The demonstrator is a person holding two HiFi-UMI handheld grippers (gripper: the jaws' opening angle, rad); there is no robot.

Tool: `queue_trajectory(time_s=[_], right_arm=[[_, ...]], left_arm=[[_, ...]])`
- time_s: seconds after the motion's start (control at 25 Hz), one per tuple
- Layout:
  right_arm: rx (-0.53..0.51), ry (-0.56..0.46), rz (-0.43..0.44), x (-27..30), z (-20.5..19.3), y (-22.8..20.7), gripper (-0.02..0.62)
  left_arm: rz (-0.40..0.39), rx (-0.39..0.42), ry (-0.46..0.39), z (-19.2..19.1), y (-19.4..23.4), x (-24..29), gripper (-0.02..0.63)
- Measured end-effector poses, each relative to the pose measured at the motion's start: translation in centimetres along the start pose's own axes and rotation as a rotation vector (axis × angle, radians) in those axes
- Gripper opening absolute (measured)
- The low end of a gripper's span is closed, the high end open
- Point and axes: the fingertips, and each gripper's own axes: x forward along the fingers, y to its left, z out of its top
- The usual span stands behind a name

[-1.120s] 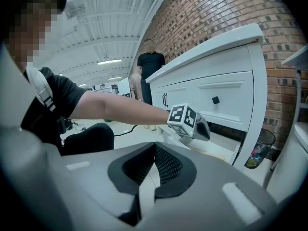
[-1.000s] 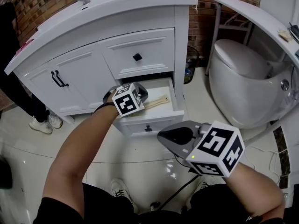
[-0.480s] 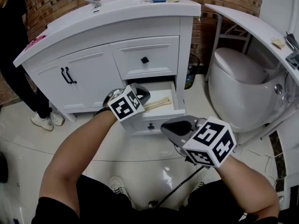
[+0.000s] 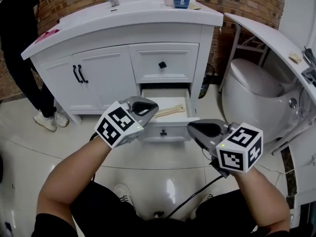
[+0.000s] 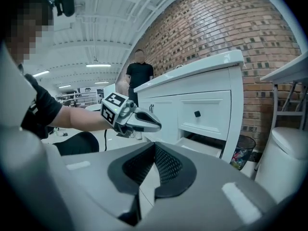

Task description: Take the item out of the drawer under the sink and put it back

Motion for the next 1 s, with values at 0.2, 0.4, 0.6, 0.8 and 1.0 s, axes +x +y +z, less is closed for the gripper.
queue_trajectory(time_s=[0.2, 0.4, 0.6, 0.8, 1.0], right_arm=[[-0.013, -0.023, 0.024, -0.1, 0.9, 1.3, 0.008], [0.006, -0.055, 0.05, -0.5, 1.8, 2.5, 0.008], [0.011, -0.105, 0.064, -1.6, 3.2, 3.5, 0.008], [0.002, -0.099, 0.058, -1.6, 3.0, 3.9, 0.008], [0.091, -0.033, 0.122, -0.4, 0.7, 4.9, 0.008]], left_arm=[[-0.022, -0.046, -0.072, 3.0, -2.4, -3.8, 0.003], [-0.051, -0.122, -0.165, 5.5, -4.3, -7.8, 0.003], [-0.02, -0.207, -0.246, 4.8, -4.5, -9.8, 0.003], [-0.031, -0.293, -0.236, 1.8, -4.8, -9.1, 0.003], [-0.107, -0.399, -0.241, 0.4, -6.3, -8.5, 0.003]])
